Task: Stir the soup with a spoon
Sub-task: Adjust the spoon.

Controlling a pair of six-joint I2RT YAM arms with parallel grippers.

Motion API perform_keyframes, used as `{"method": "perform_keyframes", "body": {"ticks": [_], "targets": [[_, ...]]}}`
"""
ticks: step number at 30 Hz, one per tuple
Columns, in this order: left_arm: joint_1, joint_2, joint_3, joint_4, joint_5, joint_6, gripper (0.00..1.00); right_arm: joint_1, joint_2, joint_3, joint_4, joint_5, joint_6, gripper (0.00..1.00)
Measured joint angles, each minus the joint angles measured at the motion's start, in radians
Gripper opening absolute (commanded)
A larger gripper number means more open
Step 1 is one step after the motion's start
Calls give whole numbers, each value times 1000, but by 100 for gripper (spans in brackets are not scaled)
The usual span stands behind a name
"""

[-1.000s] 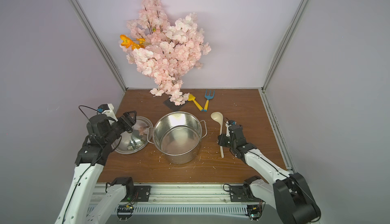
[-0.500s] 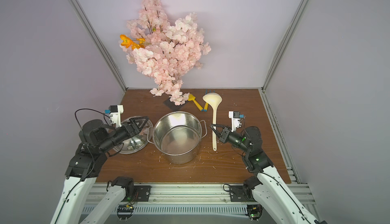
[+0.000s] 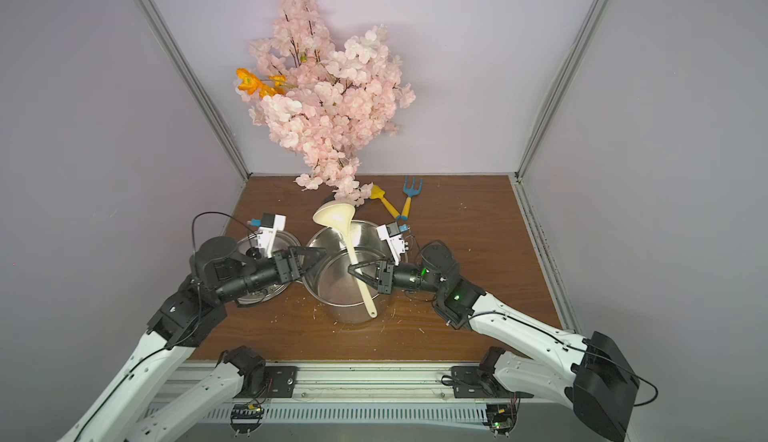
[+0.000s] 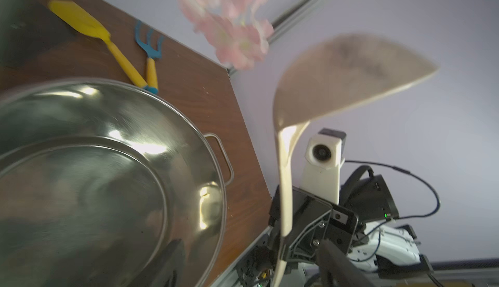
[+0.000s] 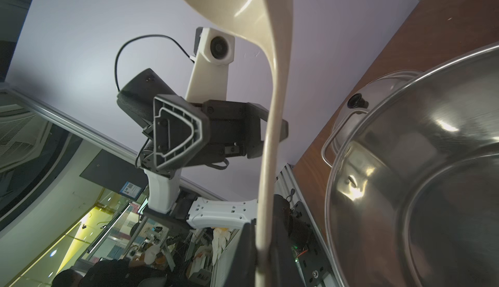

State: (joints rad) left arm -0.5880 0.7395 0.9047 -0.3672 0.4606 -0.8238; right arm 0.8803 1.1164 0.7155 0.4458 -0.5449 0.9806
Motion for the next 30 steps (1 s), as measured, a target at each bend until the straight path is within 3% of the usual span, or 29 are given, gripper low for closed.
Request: {"method": "perform_keyframes", "body": {"ticks": [2,5,12,20,30], "targets": [[-101,51,-8,69,-52,-21,77,24,39,36,16,20,-2,0],[-147,105,-24,175,-103,-51,74,28,69,65,16,58,-5,0],[-159,127,-31,298,-177,-66,69,41,62,83,14,97,-7,0],[-163,111,-30,299,-226,-42,66,40,31,51,19,109,3,0],[-162,108,-32,425,-259,-63,55,55,1,-10,95,39,35,0]]}}
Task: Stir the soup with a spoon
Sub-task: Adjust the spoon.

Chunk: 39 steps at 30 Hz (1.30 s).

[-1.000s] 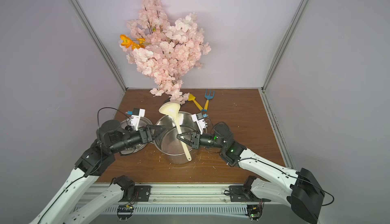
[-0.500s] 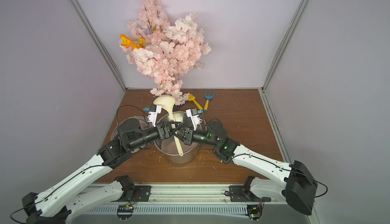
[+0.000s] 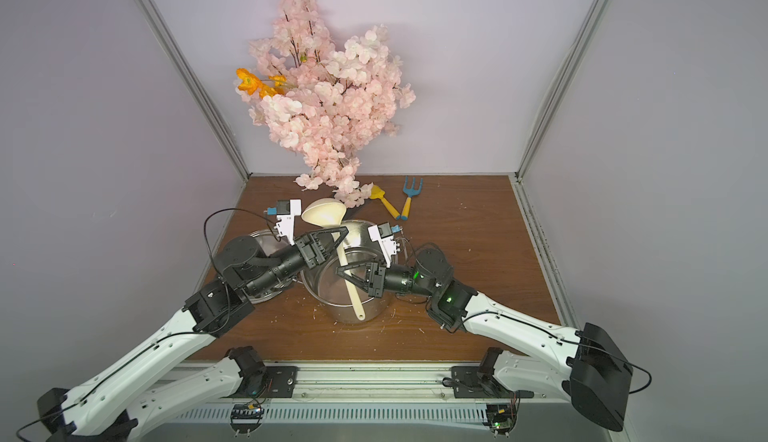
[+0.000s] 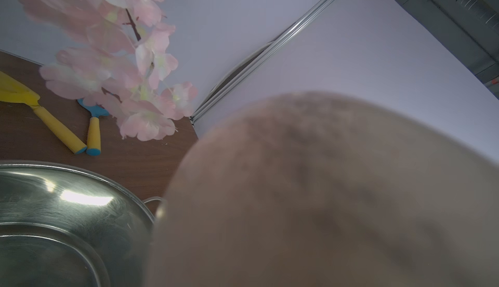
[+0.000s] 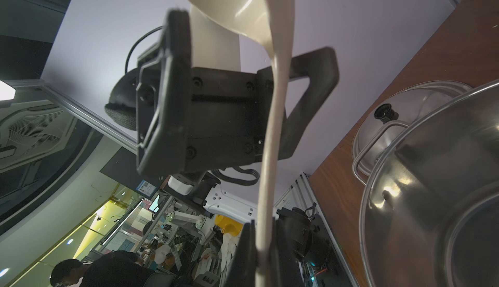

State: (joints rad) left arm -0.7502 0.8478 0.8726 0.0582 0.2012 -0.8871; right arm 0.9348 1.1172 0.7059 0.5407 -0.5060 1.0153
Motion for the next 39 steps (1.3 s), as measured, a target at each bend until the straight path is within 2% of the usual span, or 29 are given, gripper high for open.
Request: {"method": "perform_keyframes", "body": {"ticks": [5,11,17,21,24,27,32,37,39], "targets": [[2,36,-10,29,4,-17,46,-1,0,-6,21,-7,21,0],[2,19,-41,61,18,-45,28,-1,8,6,40,-9,36,0],[2,5,-51,74,19,-57,17,-1,27,10,52,-9,40,0],[2,-4,-51,84,21,-82,5,-1,33,20,46,-7,31,0],[2,-13,-51,91,22,-97,1,-1,33,26,50,-14,22,1],[2,-18,-51,92,18,-104,0,-1,33,27,50,-18,20,9],[2,-35,-51,87,-16,-106,0,-12,10,8,47,6,13,38],[2,-63,-32,87,-97,-131,0,-23,-74,-140,115,26,43,61],[2,-81,-31,97,-139,-154,0,-21,-94,-200,171,29,64,66]]}}
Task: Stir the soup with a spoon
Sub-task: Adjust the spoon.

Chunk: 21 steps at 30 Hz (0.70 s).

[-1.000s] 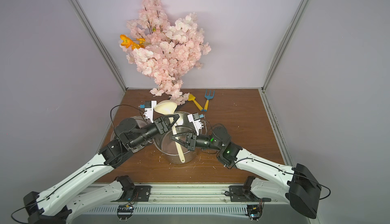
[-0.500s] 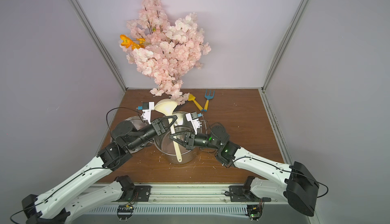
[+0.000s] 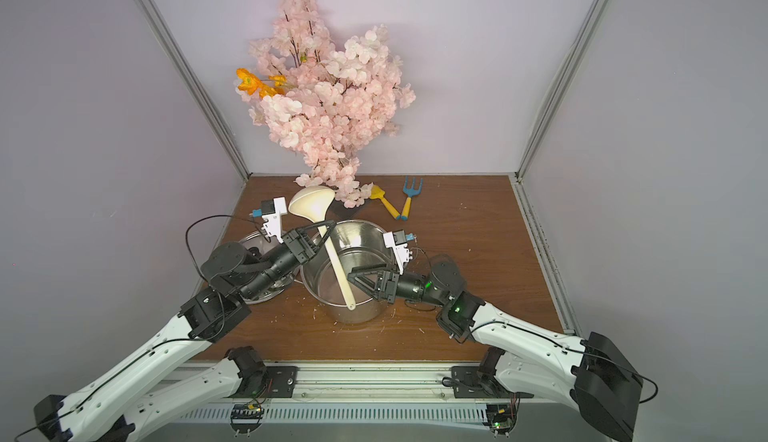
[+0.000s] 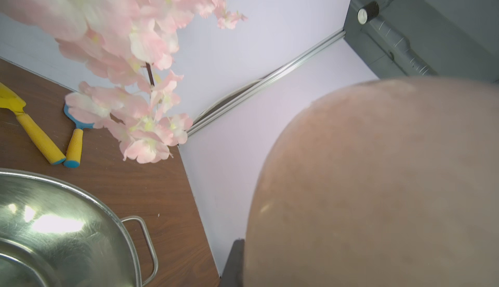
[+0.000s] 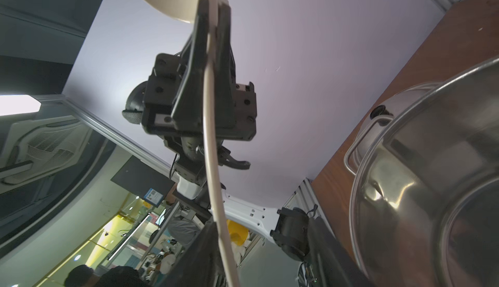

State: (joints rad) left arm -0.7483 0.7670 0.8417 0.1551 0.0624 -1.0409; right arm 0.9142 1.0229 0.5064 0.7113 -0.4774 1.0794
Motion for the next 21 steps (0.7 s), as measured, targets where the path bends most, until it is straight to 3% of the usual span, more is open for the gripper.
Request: {"method": "perform_keyframes", "body": {"ticks": [4,11,21], "targets": [[0,-26,-9,42,-79,-52,0,22,-5,-68,122,25,35,75],[0,-30,-121,169,-146,-121,0,120,119,-76,427,112,104,78],[0,-44,-227,282,-161,-177,0,195,255,-19,569,234,142,66]]}}
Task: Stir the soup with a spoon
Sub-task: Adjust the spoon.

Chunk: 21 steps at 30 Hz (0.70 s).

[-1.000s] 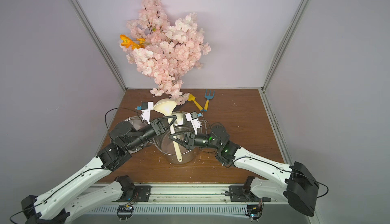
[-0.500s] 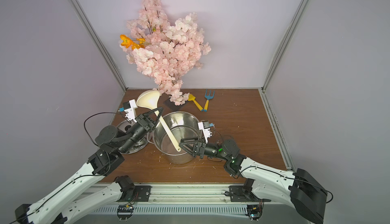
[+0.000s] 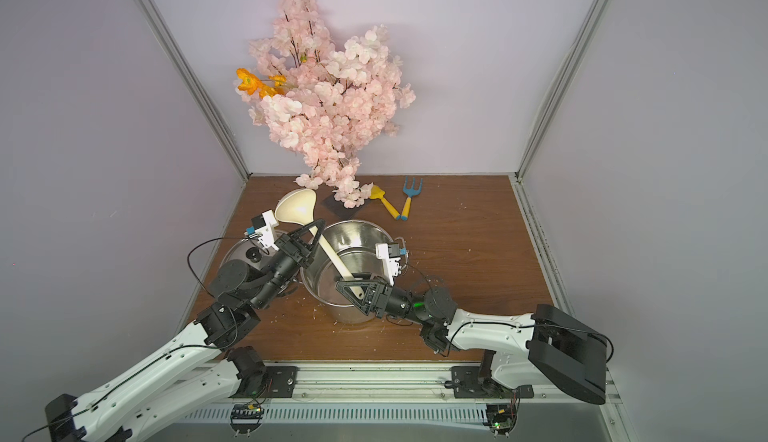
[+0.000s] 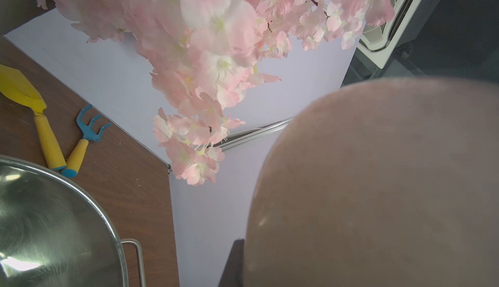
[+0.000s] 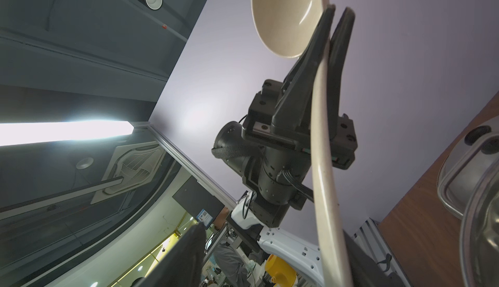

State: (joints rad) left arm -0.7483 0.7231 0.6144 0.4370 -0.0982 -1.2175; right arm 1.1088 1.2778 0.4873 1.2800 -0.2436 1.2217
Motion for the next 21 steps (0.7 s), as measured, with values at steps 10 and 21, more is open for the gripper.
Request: {"method": "perform_keyframes", "body": {"ticks": [10,21], "targets": [[0,-23,-35,100,-14,-21,0,11,8,24,2,71,-3,51],[0,1,-43,165,-19,-39,2,10,4,31,-50,113,-29,20]]}}
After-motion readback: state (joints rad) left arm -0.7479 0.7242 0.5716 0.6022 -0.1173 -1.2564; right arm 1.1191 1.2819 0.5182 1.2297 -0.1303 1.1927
